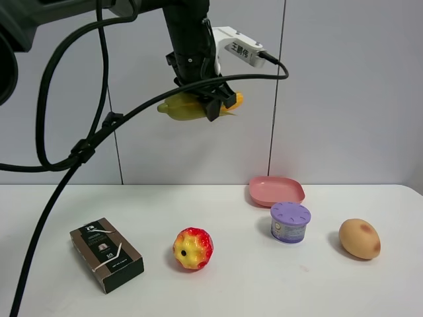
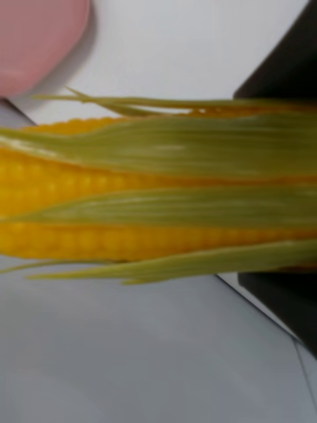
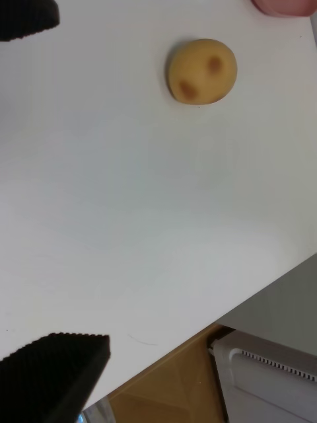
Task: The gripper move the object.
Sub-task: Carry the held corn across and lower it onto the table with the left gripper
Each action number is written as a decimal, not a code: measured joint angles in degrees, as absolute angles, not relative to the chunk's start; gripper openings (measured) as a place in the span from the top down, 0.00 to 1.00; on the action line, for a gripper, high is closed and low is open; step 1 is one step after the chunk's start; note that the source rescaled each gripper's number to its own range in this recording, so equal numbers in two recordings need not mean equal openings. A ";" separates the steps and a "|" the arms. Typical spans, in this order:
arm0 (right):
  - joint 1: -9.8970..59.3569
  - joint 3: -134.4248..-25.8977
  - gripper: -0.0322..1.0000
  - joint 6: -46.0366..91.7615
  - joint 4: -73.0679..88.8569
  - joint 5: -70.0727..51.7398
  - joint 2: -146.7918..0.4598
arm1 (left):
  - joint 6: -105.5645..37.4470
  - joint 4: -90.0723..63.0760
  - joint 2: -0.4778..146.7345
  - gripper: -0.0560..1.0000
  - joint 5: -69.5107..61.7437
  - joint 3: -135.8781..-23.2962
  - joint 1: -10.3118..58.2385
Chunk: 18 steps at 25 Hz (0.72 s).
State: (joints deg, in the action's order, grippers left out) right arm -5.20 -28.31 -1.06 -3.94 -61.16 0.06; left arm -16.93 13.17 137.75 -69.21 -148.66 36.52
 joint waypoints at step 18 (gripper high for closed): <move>-5.20 -28.31 0.00 -1.06 -3.94 -61.16 0.06 | -28.79 6.91 137.68 0.93 -69.44 -137.32 58.72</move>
